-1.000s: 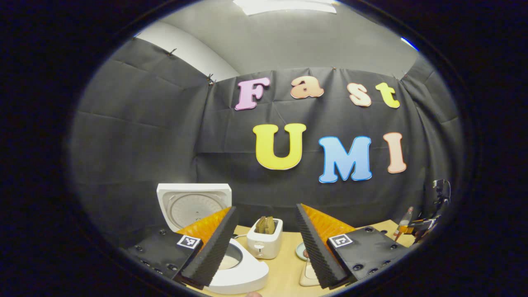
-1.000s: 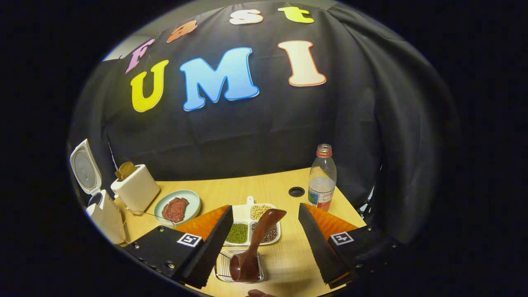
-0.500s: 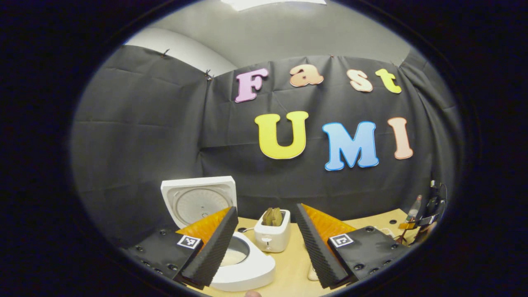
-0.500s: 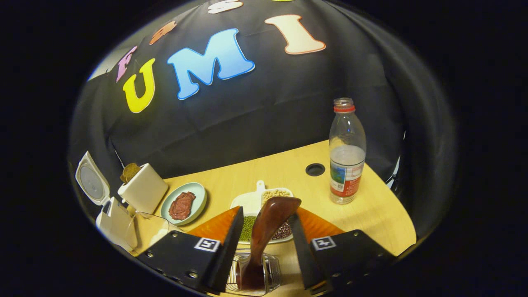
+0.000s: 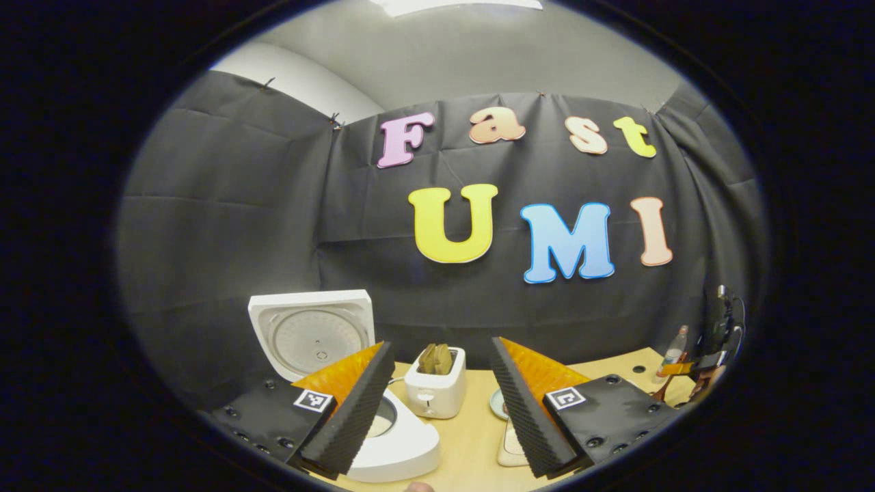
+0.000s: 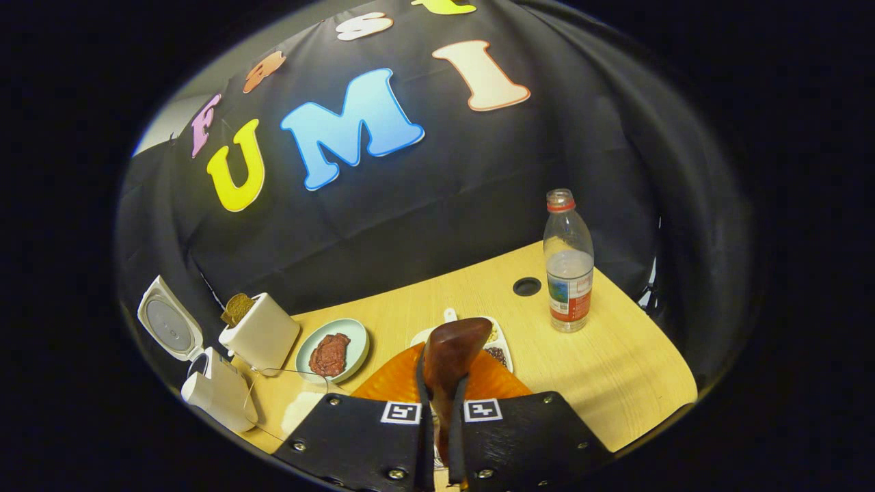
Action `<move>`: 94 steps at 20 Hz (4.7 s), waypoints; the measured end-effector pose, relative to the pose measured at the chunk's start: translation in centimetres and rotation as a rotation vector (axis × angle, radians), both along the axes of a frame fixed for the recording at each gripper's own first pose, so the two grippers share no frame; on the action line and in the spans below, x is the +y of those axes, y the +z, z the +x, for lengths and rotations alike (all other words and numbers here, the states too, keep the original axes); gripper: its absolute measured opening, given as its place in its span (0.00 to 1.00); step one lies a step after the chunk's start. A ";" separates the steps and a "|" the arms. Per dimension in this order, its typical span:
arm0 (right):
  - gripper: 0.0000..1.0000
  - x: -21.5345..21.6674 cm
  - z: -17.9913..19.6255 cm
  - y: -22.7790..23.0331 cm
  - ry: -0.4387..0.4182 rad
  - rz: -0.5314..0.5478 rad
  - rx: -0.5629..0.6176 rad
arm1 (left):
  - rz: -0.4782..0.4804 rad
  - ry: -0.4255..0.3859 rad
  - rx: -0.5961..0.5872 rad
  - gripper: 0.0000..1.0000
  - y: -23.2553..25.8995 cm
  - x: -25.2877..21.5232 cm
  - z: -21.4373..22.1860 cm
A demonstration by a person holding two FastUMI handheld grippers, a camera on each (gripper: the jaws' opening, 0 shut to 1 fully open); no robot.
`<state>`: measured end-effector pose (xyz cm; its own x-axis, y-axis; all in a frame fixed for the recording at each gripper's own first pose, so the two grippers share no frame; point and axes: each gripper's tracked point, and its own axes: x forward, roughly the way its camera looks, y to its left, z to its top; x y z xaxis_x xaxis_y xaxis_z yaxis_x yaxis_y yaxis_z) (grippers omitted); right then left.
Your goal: Close the left gripper, press the button to open the rice cooker; take a wooden spoon from the chopstick holder with the right hand, scoop a spoonful of rice and pour it into the rice cooker, then put the wooden spoon back into the chopstick holder.
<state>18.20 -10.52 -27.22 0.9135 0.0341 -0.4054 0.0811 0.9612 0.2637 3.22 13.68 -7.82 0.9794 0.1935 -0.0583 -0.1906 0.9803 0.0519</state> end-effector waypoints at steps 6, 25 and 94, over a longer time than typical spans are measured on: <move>0.08 3.8 -1.7 8.3 0.058 -0.017 -0.112 | -0.013 -0.020 -0.010 0.99 -0.5 0.4 -0.5; 0.08 22.0 3.5 0.5 0.314 -0.180 -0.010 | 0.062 -0.066 0.024 0.99 -3.2 4.2 -1.5; 0.08 52.8 3.4 13.3 0.547 0.724 -0.031 | -0.079 0.113 0.050 0.99 -6.2 15.3 -9.7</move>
